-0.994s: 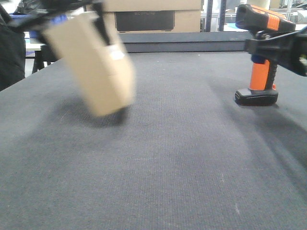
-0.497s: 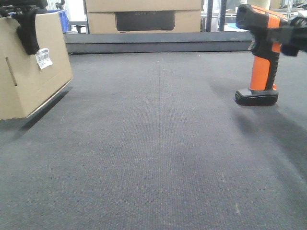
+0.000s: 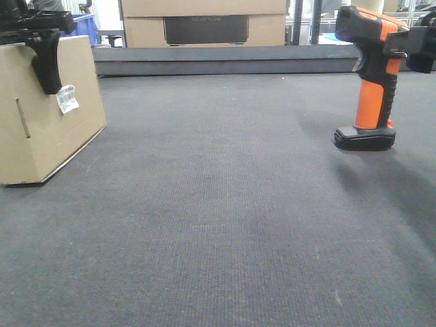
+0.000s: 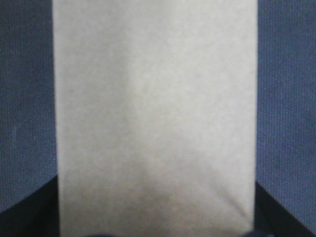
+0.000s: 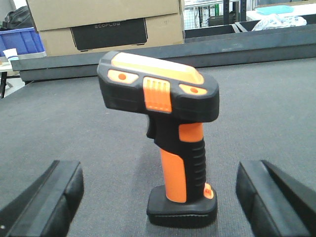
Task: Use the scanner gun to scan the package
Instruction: 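Lower the box back onto the table and open the left gripper, then set the scanner gun down upright and release it with the right gripper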
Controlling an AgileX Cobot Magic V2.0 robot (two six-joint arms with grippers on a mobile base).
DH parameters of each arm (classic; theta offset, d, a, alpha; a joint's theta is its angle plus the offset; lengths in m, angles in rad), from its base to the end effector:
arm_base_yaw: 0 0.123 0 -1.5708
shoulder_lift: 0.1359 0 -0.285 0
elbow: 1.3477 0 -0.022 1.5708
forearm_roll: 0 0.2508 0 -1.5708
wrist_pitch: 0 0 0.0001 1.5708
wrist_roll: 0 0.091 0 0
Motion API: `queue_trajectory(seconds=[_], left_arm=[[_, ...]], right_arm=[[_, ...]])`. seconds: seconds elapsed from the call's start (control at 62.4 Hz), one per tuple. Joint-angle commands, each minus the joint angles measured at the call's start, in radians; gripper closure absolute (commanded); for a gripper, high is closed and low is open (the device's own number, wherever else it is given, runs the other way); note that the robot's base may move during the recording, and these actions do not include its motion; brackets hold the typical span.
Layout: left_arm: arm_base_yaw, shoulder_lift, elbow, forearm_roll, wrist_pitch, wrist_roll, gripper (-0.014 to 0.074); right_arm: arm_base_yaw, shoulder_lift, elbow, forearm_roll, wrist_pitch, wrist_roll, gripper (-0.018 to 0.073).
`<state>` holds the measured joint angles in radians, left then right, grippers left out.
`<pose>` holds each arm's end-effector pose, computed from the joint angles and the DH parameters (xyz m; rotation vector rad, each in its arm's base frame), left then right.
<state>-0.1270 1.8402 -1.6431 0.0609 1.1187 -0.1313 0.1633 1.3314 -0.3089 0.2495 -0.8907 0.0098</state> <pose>0.3920 -0.0450 0.2937 0.0179 2.7947 0.0201 0.2261 0.0196 0.2122 0.1525 1.6234 0.0975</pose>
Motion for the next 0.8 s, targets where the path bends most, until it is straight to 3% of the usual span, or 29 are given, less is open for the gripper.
queue_trajectory(seconds=[0.0,0.144,0.256,0.497,0.785], left_arm=[[0.004,-0.006,-0.003,-0.001,-0.014,-0.009,0.0444],[0.004,-0.006,-0.003,-0.005,-0.008,-0.009,0.0139],[0.004,-0.006,-0.003,-0.005,-0.008,-0.009,-0.0012],[0.004,-0.053,-0.015,-0.007,0.008,-0.035,-0.0004],[0.004,-0.247,-0.005,0.012,0.01,-0.035,0.0003]], right_arm=[[-0.003,-0.01,0.003,-0.009,-0.003,-0.001,0.0029],[-0.003,-0.01,0.003,-0.009,0.006,-0.001,0.0029],[-0.003,-0.01,0.003,-0.009,0.01,-0.001,0.0029],[-0.003,-0.017,0.003,-0.009,0.012,-0.001,0.0029],[-0.003,-0.093,0.003,-0.009,0.073,-0.001,0.0029]])
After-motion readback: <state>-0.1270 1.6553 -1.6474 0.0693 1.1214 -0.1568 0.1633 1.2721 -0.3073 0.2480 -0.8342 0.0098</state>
